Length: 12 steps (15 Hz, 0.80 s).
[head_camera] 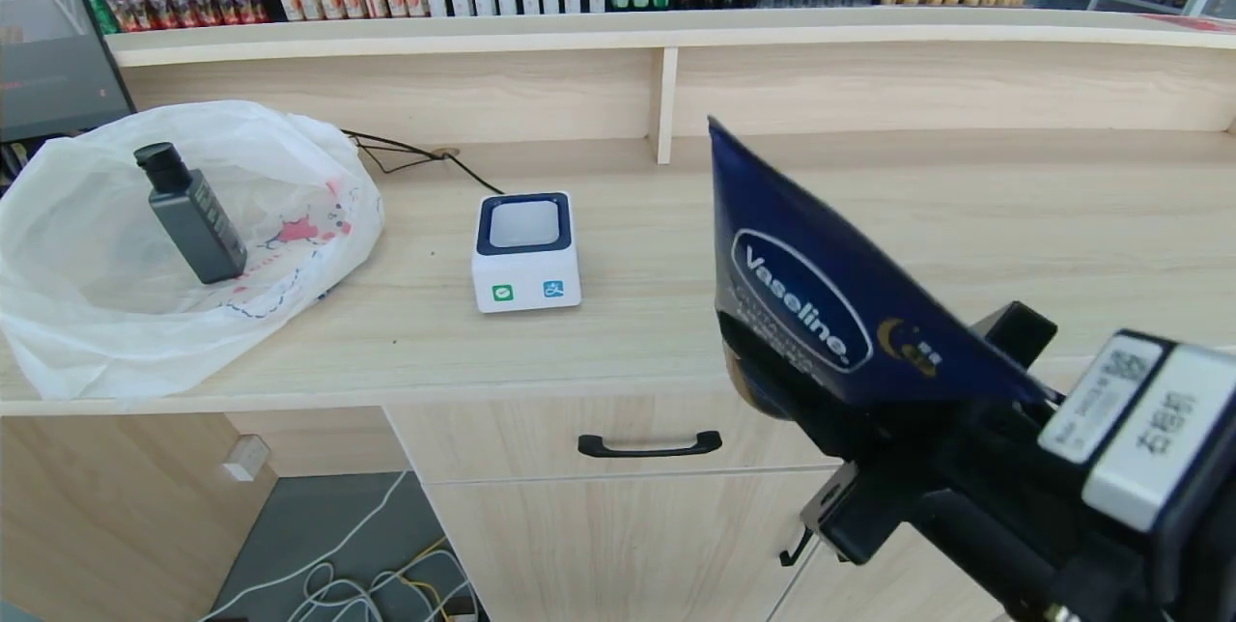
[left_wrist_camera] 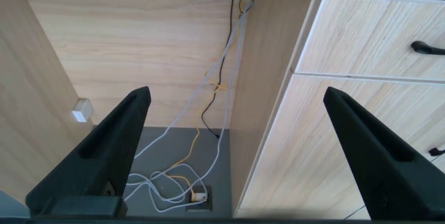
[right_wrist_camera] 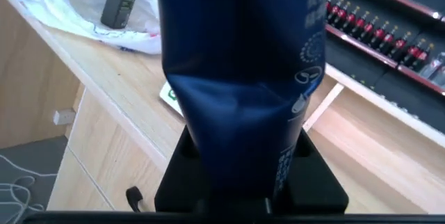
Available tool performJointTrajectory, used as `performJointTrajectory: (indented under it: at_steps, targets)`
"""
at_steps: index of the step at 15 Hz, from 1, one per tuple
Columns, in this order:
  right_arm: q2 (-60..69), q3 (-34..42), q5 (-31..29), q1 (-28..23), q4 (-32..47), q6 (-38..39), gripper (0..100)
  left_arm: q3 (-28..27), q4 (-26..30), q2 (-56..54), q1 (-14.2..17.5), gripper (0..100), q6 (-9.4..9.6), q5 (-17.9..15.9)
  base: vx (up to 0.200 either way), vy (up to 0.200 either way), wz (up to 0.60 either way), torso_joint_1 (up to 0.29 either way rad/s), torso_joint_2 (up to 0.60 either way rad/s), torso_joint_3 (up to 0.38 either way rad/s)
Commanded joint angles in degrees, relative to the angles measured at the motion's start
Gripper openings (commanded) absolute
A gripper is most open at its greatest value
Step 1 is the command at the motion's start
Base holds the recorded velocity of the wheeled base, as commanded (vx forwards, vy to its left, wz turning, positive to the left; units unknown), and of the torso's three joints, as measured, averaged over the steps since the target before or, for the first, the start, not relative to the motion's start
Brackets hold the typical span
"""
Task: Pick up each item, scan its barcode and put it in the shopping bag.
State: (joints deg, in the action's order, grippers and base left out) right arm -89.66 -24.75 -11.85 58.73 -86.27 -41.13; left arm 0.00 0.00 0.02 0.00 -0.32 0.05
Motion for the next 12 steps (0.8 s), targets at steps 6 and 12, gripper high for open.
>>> performJointTrajectory:
  at_steps: [6, 12]
  targets:
    - [3.09, 6.73, 8.07, 6.57, -1.0, -15.21, 0, 0.0, 0.0, -0.02, 0.0, 100, -0.03, -0.05, 0.0, 0.0, 0.0, 0.0, 0.0, 0.0]
    - [-1.39, 5.67, 16.68, 7.89, -1.09, -21.01, 0, 0.0, 0.0, -0.02, 0.0, 100, -0.03, -0.05, 0.0, 0.0, 0.0, 0.0, 0.0, 0.0]
